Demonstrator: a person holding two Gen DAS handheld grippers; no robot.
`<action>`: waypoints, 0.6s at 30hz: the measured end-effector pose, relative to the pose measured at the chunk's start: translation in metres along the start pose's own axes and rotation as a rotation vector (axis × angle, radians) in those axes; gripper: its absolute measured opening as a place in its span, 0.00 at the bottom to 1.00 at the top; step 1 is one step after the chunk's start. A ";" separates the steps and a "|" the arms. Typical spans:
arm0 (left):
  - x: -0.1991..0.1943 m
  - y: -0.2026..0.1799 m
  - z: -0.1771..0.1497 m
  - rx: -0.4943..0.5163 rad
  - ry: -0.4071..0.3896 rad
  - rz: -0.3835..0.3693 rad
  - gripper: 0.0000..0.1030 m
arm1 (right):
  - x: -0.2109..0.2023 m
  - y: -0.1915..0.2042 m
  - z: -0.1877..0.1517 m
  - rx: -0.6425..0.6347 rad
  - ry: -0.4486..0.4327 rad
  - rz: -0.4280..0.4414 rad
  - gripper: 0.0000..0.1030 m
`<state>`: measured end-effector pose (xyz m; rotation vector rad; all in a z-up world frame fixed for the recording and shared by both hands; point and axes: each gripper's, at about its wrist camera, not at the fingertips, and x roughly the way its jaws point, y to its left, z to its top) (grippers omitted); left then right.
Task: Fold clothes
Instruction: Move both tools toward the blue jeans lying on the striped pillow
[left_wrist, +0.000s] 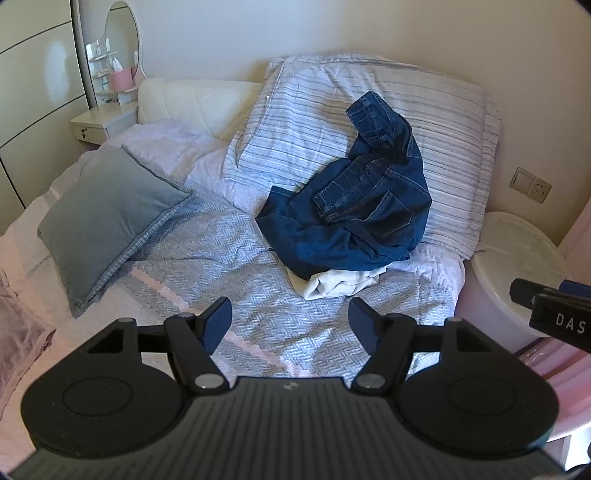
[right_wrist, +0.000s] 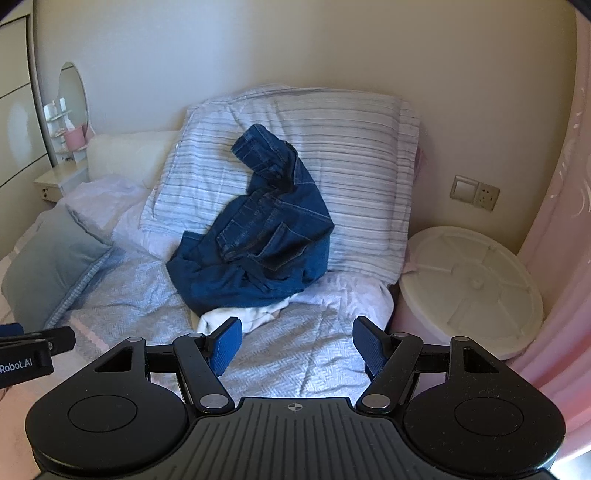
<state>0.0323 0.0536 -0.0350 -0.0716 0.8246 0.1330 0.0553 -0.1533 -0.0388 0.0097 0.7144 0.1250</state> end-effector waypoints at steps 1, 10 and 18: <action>0.004 0.000 0.001 -0.006 0.006 -0.002 0.65 | 0.003 -0.001 0.001 0.000 -0.010 0.005 0.68; 0.037 0.002 0.014 -0.048 0.051 0.016 0.65 | 0.027 -0.013 0.012 0.014 -0.111 0.054 0.68; 0.069 -0.012 0.035 -0.039 0.080 0.030 0.65 | 0.062 -0.024 0.026 -0.045 -0.013 0.067 0.68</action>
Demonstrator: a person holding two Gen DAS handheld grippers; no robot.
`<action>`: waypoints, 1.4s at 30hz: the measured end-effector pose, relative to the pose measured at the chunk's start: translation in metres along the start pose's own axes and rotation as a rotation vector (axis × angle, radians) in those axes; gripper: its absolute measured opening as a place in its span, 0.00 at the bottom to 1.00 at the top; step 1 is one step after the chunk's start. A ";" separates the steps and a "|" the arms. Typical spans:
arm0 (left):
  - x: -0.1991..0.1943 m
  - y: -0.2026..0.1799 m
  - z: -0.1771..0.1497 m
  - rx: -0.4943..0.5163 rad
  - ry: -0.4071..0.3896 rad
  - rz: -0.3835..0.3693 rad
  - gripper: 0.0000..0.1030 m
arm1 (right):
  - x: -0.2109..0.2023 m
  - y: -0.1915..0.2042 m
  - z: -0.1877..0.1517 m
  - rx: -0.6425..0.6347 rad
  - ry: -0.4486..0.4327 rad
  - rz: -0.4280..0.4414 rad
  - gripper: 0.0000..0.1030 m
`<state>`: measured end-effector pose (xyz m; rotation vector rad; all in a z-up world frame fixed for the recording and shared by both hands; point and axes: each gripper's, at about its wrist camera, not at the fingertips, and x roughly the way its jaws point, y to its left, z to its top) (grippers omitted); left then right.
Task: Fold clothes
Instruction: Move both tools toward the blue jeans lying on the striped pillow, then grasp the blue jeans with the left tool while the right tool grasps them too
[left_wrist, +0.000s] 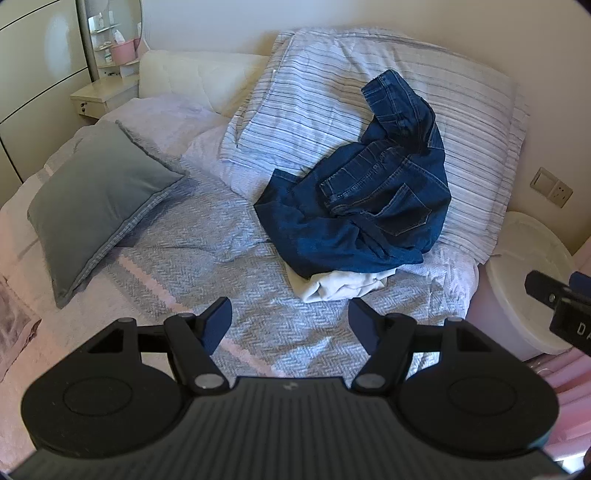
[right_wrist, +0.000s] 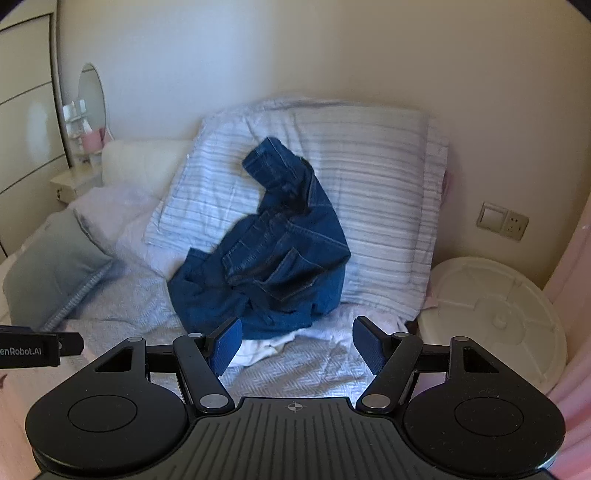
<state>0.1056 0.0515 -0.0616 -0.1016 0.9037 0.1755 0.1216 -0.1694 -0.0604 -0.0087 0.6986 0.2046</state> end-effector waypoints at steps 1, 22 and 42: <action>0.004 -0.003 0.004 -0.001 0.002 0.000 0.65 | 0.004 -0.003 0.003 0.007 0.015 0.004 0.68; 0.095 -0.031 0.070 -0.023 0.077 0.028 0.65 | 0.106 -0.039 0.050 -0.012 0.112 0.021 0.68; 0.172 -0.032 0.106 -0.072 0.143 0.037 0.65 | 0.190 -0.051 0.083 -0.055 0.176 0.041 0.68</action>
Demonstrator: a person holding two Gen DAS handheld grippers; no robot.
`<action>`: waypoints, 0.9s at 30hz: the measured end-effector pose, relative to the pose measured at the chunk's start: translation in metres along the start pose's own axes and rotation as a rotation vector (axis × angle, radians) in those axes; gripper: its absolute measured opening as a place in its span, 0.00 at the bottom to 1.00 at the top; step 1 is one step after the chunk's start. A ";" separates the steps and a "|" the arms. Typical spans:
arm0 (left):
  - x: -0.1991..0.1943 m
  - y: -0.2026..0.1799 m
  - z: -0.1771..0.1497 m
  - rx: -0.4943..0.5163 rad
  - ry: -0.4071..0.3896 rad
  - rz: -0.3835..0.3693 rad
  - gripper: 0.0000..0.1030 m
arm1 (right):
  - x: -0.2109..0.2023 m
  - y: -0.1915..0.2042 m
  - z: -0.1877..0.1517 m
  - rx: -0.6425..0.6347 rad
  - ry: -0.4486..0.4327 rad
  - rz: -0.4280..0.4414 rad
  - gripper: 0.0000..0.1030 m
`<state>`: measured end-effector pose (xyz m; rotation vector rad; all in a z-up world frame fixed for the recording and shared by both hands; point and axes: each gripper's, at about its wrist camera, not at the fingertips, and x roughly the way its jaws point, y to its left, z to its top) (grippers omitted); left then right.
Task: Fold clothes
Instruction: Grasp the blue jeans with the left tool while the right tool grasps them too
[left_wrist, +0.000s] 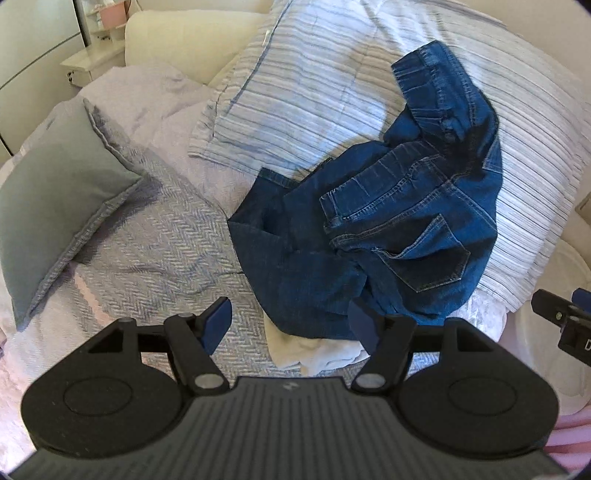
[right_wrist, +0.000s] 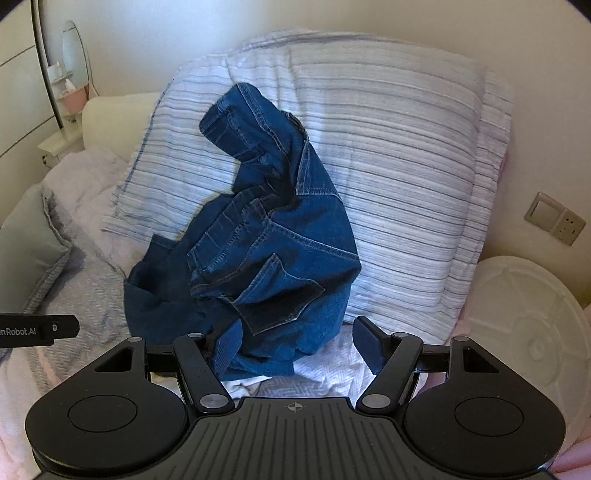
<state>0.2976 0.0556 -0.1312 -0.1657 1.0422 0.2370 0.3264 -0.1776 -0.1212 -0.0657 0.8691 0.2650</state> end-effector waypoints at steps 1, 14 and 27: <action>0.006 0.001 0.002 -0.004 0.005 0.001 0.65 | 0.005 -0.001 0.001 -0.001 0.006 -0.001 0.68; 0.106 0.015 0.026 -0.054 0.112 0.036 0.65 | 0.083 -0.022 0.007 -0.034 0.076 -0.025 0.68; 0.183 0.037 0.044 -0.117 0.165 0.048 0.64 | 0.166 -0.057 0.022 0.014 0.018 -0.031 0.68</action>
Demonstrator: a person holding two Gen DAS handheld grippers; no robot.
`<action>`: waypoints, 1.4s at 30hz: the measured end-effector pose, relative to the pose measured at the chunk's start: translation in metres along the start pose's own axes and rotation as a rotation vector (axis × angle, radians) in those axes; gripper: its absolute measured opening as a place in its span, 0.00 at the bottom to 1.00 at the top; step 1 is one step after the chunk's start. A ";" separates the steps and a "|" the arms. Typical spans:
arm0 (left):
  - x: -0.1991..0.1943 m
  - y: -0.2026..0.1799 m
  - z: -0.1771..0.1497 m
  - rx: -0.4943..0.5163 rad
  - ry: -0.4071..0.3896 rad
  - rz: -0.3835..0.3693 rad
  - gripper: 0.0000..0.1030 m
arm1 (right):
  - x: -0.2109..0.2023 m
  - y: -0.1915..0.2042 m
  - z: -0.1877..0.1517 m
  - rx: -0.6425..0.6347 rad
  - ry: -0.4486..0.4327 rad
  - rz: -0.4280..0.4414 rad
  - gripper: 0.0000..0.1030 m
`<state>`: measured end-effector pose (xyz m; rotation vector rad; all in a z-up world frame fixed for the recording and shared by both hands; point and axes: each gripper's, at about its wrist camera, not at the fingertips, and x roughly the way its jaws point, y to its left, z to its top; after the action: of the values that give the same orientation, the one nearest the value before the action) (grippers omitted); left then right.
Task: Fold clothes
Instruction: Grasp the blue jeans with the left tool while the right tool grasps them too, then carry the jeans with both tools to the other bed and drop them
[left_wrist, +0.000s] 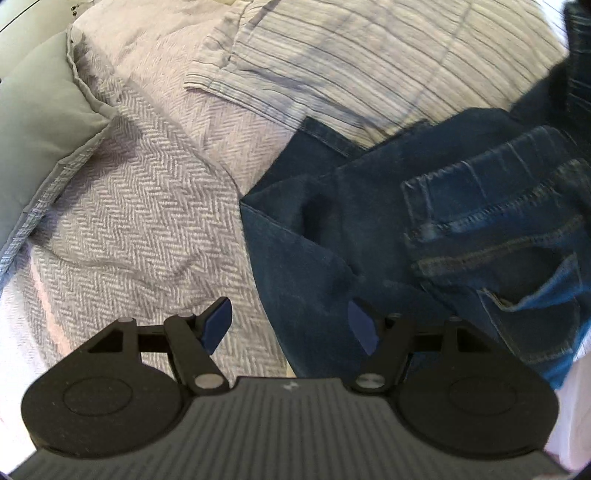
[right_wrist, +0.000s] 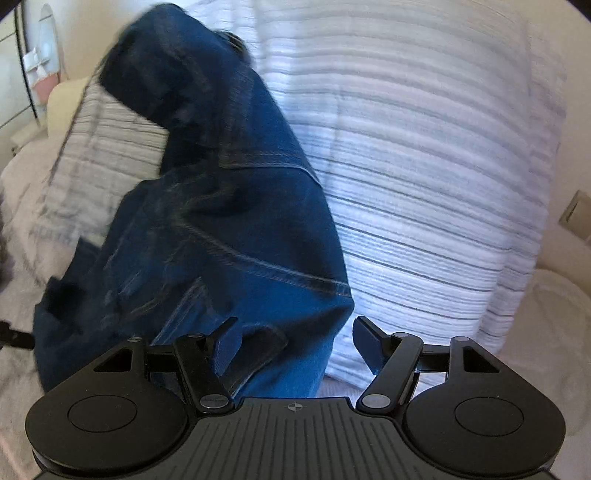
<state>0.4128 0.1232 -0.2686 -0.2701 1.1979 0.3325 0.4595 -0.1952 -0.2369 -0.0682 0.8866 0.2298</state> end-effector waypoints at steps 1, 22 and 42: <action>0.004 0.003 0.001 -0.012 0.000 -0.004 0.64 | 0.011 -0.007 -0.001 0.032 0.023 0.004 0.68; 0.068 0.039 0.008 -0.431 0.001 -0.186 0.13 | 0.021 -0.043 -0.024 0.314 0.110 0.261 0.09; -0.277 0.179 -0.171 -0.555 -0.659 -0.103 0.06 | -0.210 0.095 -0.001 -0.092 -0.355 0.690 0.05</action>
<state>0.1051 0.1935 -0.0726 -0.6440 0.4220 0.6065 0.3092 -0.1391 -0.0721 0.1941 0.5166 0.8990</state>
